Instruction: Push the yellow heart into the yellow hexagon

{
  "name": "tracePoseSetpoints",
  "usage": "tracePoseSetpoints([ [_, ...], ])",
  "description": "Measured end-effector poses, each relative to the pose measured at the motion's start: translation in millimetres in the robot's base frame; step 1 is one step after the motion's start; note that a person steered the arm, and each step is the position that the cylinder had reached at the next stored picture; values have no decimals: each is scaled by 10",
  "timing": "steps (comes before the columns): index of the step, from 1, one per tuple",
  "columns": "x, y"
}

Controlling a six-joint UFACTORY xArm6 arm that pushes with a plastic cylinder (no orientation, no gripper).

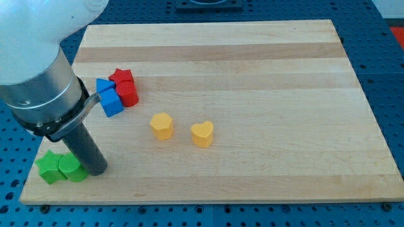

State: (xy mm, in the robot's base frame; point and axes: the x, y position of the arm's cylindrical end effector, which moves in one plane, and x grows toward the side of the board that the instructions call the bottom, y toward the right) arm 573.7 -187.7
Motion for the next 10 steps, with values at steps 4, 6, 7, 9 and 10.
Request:
tracePoseSetpoints([
  [4,-19,508],
  [6,-266,1329],
  [7,-387,1687],
  [9,-847,2266],
  [10,-1074,2284],
])
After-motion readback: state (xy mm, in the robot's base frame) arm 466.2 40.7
